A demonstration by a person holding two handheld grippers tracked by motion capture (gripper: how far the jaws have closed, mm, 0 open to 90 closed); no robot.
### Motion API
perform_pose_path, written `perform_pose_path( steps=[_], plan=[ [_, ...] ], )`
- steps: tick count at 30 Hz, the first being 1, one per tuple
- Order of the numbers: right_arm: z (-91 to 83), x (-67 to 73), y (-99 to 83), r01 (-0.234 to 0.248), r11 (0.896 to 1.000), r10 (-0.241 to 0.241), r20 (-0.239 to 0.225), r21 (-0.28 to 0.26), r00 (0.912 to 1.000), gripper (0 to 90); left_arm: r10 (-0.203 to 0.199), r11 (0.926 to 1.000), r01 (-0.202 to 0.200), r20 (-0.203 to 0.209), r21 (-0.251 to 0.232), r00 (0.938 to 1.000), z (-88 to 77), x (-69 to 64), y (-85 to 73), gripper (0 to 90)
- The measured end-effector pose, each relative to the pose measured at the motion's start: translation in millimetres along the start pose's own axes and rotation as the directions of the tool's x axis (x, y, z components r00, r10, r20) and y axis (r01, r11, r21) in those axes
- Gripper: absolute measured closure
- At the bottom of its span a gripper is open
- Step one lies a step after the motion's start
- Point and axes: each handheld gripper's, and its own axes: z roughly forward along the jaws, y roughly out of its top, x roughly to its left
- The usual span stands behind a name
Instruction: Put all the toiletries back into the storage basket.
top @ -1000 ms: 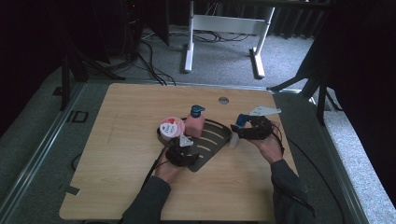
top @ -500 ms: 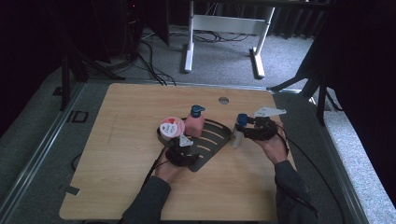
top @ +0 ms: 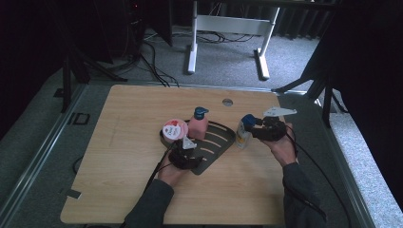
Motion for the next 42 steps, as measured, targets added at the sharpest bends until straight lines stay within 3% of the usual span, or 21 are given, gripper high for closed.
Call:
perform_pose_path(
  steps=[7,22,42],
  plan=[
    [7.0,2.2,12.1,0.002,0.999,-0.003,0.008,0.044,1.0000,50.9,0.001,1.0000,-0.001,0.003,-0.001,1.0000,0.0,0.4,-0.1,46.7],
    [21.8,-0.5,13.2,-0.024,0.995,0.024,0.006,0.096,0.9997,52.8,0.002,1.0000,-0.002,0.004,0.001,1.0000,-0.1,0.5,0.0,46.7],
    [31.6,1.9,24.5,-0.012,0.978,0.006,0.032,0.207,0.9995,53.7,0.002,1.0000,-0.002,0.003,0.000,1.0000,-0.2,0.8,-0.2,46.7]
  ],
)
